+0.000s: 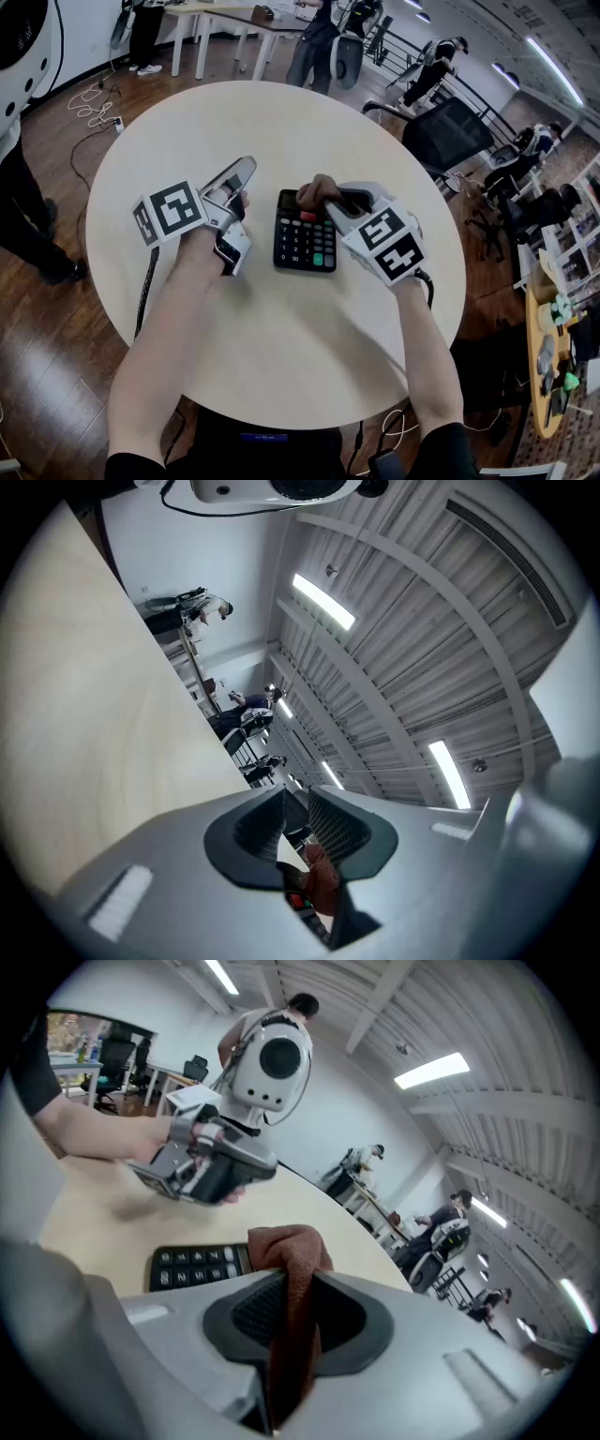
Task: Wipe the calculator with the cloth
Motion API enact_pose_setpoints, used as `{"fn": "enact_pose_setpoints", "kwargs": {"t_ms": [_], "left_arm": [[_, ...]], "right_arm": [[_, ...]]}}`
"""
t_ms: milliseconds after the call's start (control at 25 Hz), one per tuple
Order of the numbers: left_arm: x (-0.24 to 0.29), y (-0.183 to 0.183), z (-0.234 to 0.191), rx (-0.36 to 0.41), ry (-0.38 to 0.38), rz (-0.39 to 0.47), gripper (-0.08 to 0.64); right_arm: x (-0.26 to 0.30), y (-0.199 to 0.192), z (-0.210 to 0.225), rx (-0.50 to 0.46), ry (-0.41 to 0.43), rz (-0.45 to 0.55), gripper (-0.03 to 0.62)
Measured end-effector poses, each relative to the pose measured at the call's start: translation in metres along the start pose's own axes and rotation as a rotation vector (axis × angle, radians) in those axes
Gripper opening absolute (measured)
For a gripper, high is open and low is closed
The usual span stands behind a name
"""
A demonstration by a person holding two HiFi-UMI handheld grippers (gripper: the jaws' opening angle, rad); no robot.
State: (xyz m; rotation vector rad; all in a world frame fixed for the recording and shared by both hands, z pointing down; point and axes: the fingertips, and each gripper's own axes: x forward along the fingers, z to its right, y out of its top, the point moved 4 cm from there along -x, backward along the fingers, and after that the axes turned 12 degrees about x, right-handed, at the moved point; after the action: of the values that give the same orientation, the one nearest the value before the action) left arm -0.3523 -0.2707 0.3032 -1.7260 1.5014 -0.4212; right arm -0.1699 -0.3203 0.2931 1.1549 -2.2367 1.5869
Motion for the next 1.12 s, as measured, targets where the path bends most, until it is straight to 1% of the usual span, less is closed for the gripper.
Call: {"fn": "enact_pose_setpoints", "kwargs": {"t_ms": [120,200,280,400,560,720,800,840,880,920,1040,1120], "left_arm": [[0.0,-0.002,0.001,0.0,0.001,0.007,0.06],[-0.001,-0.003,0.002,0.009,0.002,0.008,0.06],[0.0,-0.002,0.003,0.021,0.005,0.007,0.06],[0.001,-0.002,0.004,0.035,0.004,0.001,0.06],[0.001,-0.001,0.005,0.044,-0.003,-0.005,0.06],[0.001,-0.001,0.005,0.042,-0.011,-0.013,0.06],[0.001,-0.001,0.005,0.044,-0.013,-0.018,0.06],[0.001,-0.001,0.005,0.044,-0.013,-0.02,0.06],[0.001,-0.001,0.005,0.043,-0.012,-0.02,0.06],[0.001,-0.001,0.005,0.042,-0.012,-0.02,0.06],[0.001,-0.002,0.004,0.039,-0.012,-0.016,0.06],[0.001,-0.003,0.005,0.041,-0.013,-0.014,0.06]], "right_arm": [[0.018,0.03,-0.034,-0.102,0.074,0.05,0.067],[0.032,0.039,-0.053,-0.165,0.107,0.042,0.067],[0.044,0.037,-0.061,-0.187,0.133,0.016,0.067],[0.044,0.024,-0.049,-0.134,0.144,-0.006,0.067],[0.028,-0.008,-0.015,-0.052,0.091,-0.065,0.067],[0.005,-0.052,0.033,0.07,-0.029,-0.143,0.067],[-0.008,-0.058,0.047,0.111,-0.082,-0.149,0.067],[-0.011,-0.054,0.048,0.115,-0.092,-0.136,0.067],[-0.011,-0.045,0.044,0.108,-0.085,-0.111,0.067],[-0.009,-0.033,0.036,0.093,-0.059,-0.077,0.067],[0.011,0.011,-0.006,0.013,0.056,0.028,0.067],[0.027,0.031,-0.032,-0.06,0.106,0.053,0.067]]}}
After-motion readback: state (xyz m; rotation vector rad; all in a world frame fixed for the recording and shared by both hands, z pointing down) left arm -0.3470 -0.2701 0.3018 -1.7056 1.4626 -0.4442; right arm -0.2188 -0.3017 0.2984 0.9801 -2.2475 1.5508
